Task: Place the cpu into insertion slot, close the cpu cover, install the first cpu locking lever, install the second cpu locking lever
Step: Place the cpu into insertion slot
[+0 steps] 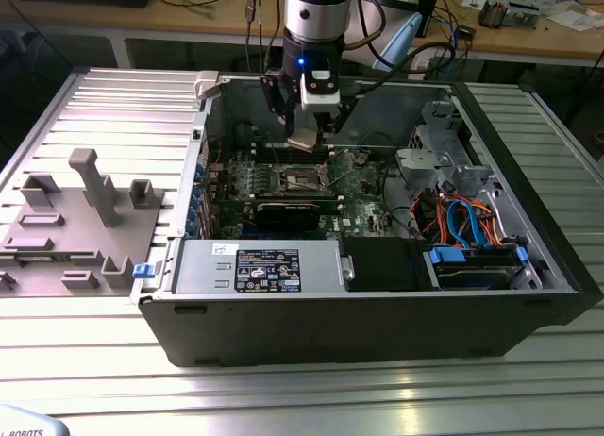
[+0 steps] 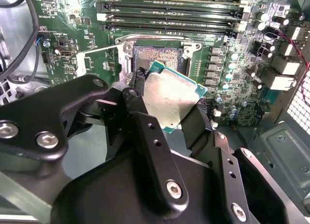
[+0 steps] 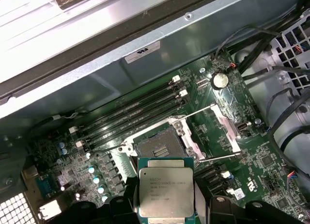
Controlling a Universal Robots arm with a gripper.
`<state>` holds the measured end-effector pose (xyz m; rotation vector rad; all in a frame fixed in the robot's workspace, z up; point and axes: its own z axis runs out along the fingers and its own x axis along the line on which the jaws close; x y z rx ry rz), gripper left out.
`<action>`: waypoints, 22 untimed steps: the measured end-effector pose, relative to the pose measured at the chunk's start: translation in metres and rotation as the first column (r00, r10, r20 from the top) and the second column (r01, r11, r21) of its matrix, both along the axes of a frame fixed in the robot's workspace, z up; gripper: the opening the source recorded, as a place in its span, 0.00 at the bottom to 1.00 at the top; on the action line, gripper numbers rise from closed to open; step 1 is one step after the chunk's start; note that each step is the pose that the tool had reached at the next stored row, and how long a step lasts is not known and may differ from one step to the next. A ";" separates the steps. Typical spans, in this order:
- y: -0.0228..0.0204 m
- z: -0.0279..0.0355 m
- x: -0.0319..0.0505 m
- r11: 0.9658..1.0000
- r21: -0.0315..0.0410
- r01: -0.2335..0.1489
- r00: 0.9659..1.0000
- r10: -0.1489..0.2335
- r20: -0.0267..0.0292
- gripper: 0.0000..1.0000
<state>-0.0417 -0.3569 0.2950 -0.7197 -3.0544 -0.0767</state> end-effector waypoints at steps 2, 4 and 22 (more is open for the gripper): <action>0.0000 0.0000 0.0000 1.000 0.000 0.008 1.000 -0.008 0.000 0.55; 0.0000 0.0000 0.0000 1.000 0.000 0.013 1.000 -0.013 0.000 0.55; 0.0000 0.0000 0.0000 0.998 0.000 0.055 0.998 -0.055 0.000 0.55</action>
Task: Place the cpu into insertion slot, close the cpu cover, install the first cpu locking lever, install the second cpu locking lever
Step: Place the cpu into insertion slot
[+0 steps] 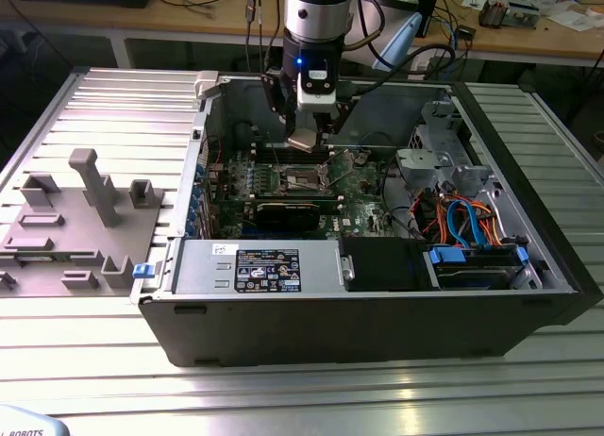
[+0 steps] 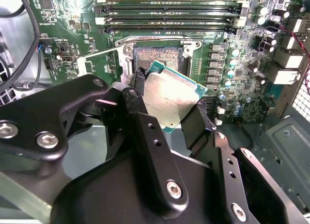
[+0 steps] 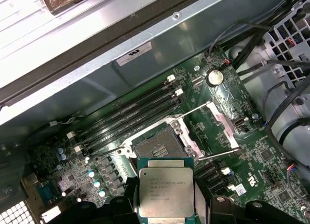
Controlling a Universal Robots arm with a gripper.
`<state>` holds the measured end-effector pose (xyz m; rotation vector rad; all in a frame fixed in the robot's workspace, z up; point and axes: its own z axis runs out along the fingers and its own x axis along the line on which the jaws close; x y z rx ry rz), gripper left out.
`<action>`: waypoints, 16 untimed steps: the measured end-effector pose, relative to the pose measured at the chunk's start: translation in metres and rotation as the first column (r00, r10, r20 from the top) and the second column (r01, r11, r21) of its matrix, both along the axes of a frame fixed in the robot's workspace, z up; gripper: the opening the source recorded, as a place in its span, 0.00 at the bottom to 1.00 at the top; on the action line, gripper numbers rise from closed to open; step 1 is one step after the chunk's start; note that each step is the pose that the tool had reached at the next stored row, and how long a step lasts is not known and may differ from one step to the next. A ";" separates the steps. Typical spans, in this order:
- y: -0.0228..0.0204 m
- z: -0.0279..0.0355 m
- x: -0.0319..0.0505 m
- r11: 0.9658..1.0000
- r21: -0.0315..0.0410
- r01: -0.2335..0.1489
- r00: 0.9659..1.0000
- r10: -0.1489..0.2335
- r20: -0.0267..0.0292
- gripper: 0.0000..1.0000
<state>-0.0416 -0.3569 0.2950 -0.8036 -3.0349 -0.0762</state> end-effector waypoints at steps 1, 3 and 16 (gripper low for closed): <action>0.0000 0.0000 0.0000 1.000 0.000 0.002 1.000 -0.002 0.000 0.55; 0.0000 0.0000 0.0000 1.000 0.000 0.005 1.000 -0.005 0.000 0.55; 0.0000 0.0000 0.0000 1.000 0.000 0.026 1.000 -0.026 0.000 0.55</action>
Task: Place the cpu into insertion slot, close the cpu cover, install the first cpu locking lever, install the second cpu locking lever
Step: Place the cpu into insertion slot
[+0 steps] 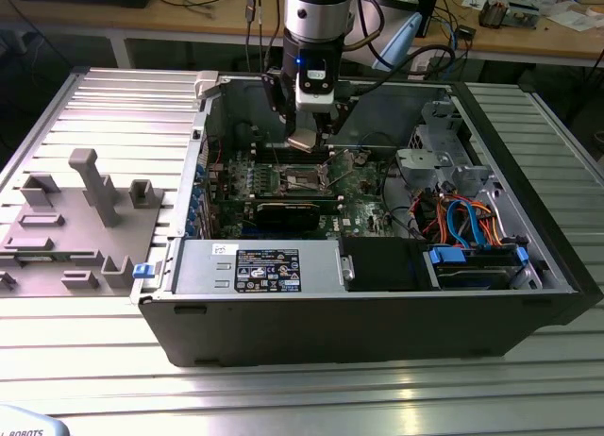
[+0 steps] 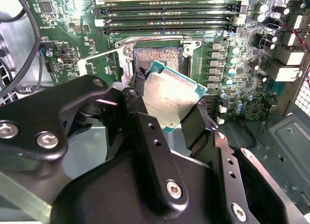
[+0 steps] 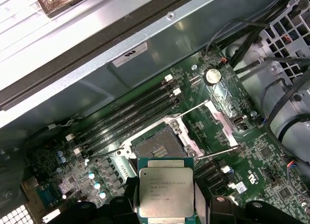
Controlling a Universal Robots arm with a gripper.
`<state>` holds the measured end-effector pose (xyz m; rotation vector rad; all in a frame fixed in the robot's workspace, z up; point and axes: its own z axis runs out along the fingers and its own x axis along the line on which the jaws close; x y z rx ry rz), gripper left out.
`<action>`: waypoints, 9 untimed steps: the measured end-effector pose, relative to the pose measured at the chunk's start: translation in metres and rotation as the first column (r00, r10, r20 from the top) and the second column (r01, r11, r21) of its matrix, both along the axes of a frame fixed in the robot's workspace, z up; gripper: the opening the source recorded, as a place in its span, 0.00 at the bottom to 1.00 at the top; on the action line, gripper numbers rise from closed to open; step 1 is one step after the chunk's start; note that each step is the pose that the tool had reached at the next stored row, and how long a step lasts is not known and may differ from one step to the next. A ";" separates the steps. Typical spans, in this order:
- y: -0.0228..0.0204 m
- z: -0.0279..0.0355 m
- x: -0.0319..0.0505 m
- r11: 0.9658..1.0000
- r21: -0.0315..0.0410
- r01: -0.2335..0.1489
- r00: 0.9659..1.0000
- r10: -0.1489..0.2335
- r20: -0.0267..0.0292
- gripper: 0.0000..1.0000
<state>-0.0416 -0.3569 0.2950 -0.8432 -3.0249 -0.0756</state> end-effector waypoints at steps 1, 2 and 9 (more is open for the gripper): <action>0.0000 0.0000 0.0000 1.000 0.000 0.001 1.000 -0.001 0.000 0.55; 0.0000 0.0000 0.0000 1.000 0.000 0.003 1.000 -0.003 0.000 0.55; 0.0000 0.0000 -0.0002 1.000 -0.008 0.019 1.000 -0.019 0.000 0.55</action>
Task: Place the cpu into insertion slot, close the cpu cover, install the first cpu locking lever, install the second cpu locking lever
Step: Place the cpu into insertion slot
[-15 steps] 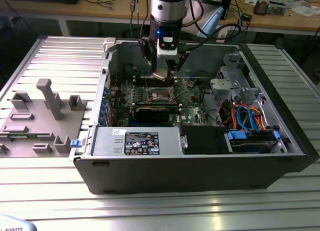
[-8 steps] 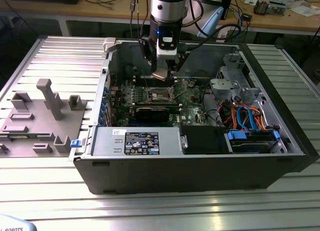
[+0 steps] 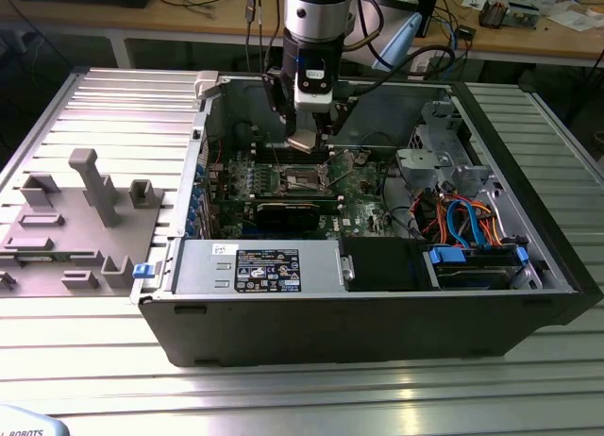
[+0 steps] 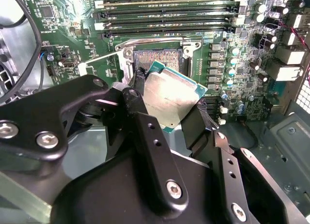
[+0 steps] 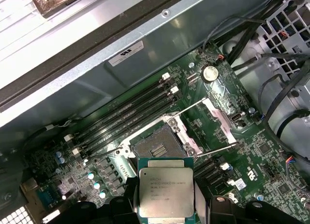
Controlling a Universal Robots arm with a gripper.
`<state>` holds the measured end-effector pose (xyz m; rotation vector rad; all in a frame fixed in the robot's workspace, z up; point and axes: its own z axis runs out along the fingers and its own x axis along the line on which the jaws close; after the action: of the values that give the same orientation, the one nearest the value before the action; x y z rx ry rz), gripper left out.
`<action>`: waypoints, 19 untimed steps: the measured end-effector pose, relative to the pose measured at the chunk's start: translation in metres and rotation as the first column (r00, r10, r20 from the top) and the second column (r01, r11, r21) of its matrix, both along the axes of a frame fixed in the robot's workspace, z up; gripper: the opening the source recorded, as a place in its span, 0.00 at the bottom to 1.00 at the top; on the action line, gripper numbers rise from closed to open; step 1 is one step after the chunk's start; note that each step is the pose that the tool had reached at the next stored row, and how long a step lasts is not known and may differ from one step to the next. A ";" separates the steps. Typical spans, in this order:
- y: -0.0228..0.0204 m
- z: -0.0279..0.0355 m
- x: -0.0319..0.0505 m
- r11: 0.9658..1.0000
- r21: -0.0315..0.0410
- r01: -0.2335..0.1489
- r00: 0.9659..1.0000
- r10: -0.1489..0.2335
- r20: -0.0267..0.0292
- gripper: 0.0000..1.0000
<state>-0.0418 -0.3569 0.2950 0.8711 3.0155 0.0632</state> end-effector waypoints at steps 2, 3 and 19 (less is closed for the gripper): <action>0.0000 0.0000 0.0000 1.000 0.000 0.001 1.000 -0.001 0.000 0.55; 0.0000 0.0000 0.0000 1.000 0.000 0.001 1.000 -0.001 0.000 0.55; 0.0000 0.0000 0.0000 1.000 0.000 0.016 1.000 -0.016 0.000 0.55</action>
<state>-0.0419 -0.3569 0.2950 0.8949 3.0081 0.0625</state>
